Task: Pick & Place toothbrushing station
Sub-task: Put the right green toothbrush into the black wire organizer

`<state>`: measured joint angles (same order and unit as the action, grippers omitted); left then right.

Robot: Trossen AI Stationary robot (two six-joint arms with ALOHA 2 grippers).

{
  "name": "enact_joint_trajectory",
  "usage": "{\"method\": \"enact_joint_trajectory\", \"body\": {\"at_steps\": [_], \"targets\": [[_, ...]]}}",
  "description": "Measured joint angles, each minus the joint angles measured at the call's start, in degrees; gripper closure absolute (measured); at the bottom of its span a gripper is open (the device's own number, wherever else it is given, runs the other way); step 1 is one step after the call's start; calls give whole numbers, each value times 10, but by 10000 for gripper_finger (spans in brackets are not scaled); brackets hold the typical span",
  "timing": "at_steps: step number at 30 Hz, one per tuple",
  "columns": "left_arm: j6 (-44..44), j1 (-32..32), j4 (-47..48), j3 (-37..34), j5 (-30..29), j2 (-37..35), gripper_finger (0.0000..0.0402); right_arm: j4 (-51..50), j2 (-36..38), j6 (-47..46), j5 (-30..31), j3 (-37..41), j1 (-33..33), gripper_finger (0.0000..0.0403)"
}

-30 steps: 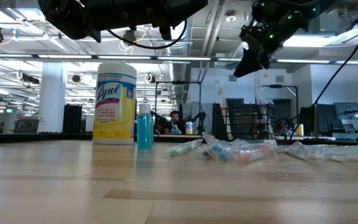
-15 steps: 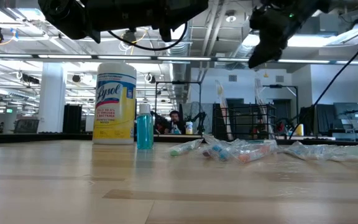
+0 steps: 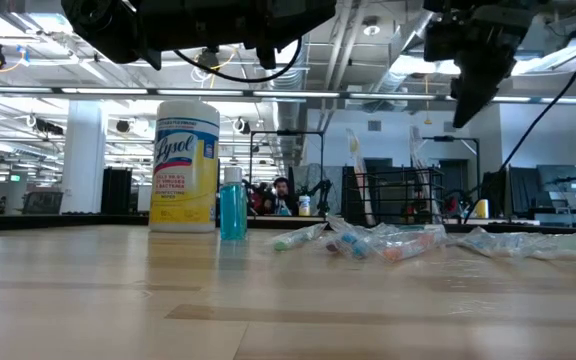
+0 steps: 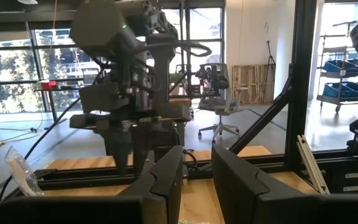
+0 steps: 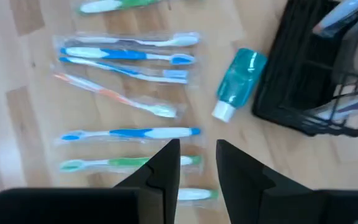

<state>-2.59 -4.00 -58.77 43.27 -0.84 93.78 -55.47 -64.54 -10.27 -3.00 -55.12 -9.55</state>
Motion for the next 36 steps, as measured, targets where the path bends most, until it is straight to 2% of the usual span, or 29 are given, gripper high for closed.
{"method": "enact_joint_trajectory", "body": {"at_steps": [8,16,21,36], "targets": [[0,0,1,0,0,0,320,-43,0,-71,21,5,47,307],[0,0,1,0,0,0,320,-41,-1,-132,23,55,105,307],[0,0,1,0,0,0,320,-41,-1,-203,30,82,136,307],[0,0,3,0,0,0,320,53,-1,-422,29,166,246,307]]}}
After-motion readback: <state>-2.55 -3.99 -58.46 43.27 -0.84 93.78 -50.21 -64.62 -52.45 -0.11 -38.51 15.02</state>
